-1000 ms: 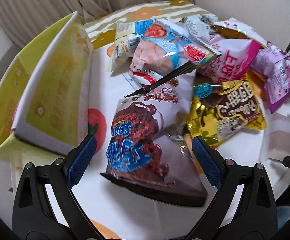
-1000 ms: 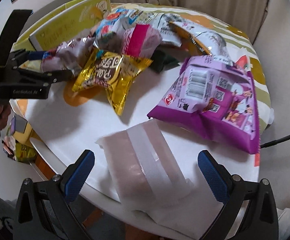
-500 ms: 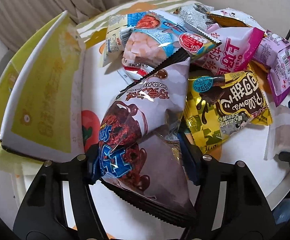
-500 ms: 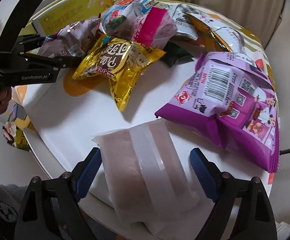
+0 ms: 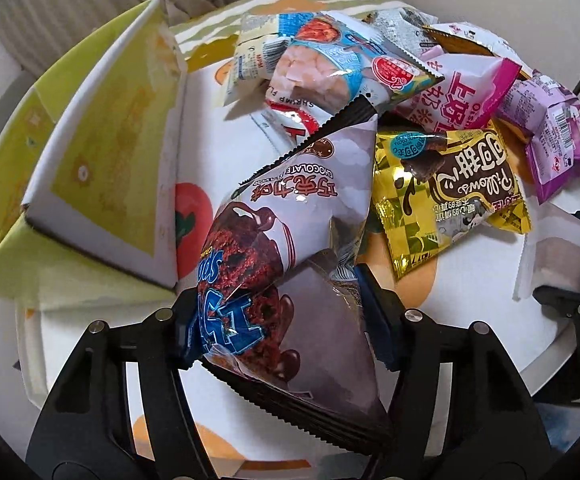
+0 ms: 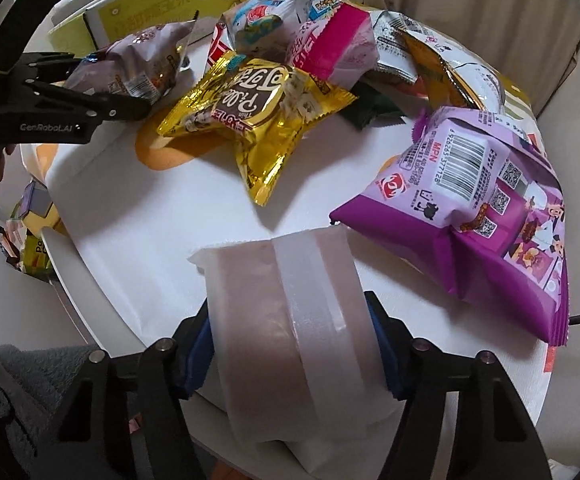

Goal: Organize snacks
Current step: 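Grasp the blue-lettered chocolate bag with the left tool while the right tool grasps the clear pink pack, then carry both packs into the cardboard box and open both tools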

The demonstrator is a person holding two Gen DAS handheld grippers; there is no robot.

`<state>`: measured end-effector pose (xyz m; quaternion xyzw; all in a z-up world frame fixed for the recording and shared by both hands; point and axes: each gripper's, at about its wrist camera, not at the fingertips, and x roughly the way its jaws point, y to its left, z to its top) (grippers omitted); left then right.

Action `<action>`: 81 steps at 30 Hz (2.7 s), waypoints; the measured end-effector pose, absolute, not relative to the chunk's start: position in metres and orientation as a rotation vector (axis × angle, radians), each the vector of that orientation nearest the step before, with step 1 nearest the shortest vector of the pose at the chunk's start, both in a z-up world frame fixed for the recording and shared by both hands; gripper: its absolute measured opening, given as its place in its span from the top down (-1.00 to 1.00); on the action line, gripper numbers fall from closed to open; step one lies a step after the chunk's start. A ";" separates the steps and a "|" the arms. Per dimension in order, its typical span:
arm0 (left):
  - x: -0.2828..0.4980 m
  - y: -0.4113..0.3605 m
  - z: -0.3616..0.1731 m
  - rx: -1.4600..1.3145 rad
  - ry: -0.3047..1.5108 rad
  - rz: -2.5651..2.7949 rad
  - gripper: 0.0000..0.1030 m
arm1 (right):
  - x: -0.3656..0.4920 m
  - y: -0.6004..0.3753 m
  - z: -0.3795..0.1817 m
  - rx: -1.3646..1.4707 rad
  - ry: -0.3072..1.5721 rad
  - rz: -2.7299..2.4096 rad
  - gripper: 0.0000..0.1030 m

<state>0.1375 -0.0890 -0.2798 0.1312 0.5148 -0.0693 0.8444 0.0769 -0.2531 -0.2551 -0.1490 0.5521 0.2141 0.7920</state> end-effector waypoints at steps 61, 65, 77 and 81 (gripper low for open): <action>0.341 0.186 -0.173 0.107 1.050 -0.089 -0.95 | 0.324 0.029 -0.101 0.005 1.018 0.329 -0.20; 0.340 0.199 -0.180 0.055 1.060 -0.111 -0.98 | 0.330 0.034 -0.112 0.012 1.052 0.306 -0.20; 0.305 0.214 -0.177 -0.022 1.068 -0.049 -0.98 | 0.353 0.050 -0.135 0.004 1.110 0.345 -0.20; 0.301 0.215 -0.177 -0.009 1.065 -0.024 -0.98 | 0.360 0.054 -0.146 0.008 1.133 0.341 -0.22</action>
